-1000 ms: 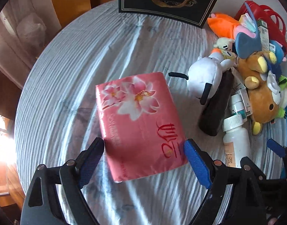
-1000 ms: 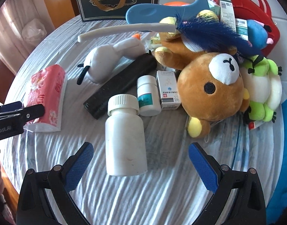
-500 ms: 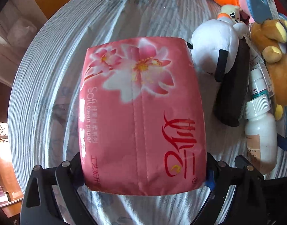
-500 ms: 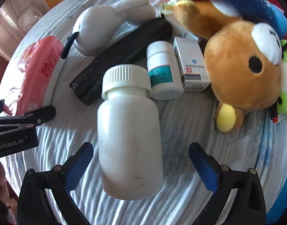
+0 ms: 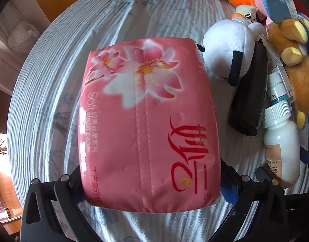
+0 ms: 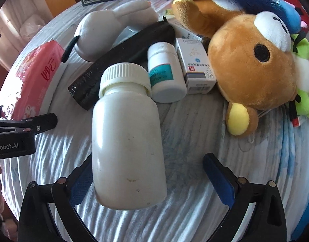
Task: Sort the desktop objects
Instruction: 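Grasp the pink tissue pack with the left gripper while the right grasps the white pill bottle, then carry the tissue pack and pill bottle in both grippers over the blue bin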
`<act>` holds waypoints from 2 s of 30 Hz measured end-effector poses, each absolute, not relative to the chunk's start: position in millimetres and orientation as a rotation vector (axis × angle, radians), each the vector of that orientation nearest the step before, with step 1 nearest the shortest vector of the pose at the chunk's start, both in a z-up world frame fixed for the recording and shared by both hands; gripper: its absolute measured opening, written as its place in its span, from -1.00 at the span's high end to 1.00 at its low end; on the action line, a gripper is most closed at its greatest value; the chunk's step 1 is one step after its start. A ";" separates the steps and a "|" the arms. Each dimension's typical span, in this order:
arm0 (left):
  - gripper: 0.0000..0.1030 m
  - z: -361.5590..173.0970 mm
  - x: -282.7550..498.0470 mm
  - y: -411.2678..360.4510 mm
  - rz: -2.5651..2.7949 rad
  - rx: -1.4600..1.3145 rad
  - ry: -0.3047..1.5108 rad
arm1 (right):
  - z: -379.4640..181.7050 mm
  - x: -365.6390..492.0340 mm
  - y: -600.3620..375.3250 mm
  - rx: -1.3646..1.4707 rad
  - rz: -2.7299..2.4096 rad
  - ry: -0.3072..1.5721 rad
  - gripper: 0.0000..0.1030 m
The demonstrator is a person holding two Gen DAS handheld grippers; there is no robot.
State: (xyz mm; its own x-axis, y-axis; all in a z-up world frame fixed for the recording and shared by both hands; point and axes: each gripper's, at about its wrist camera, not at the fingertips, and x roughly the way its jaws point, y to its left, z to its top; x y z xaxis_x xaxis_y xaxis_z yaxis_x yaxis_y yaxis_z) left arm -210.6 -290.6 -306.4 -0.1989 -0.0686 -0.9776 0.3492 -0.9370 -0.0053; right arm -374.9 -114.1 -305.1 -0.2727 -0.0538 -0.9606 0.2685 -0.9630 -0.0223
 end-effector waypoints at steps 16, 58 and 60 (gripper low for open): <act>-0.78 -275.8 -175.5 -284.4 -2.349 1.712 0.271 | -251.6 -343.7 -130.6 1.615 -2.377 0.316 -0.02; -0.78 30.9 -182.1 371.6 -3.443 1.042 -0.259 | 129.6 -76.1 472.5 0.696 -3.412 -0.050 0.00; -0.78 25.6 -183.4 400.5 -3.442 1.112 -0.298 | 125.0 -70.5 501.4 0.728 -3.429 -0.066 0.00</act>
State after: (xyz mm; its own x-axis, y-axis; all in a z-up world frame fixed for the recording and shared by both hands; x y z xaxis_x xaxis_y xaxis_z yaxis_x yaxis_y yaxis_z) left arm -183.4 400.5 25.6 -0.7065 0.3971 -0.5858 -0.4919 -0.8706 0.0031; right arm -70.5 501.4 125.0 -0.8510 0.3406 -0.3996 -0.3558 -0.9338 -0.0383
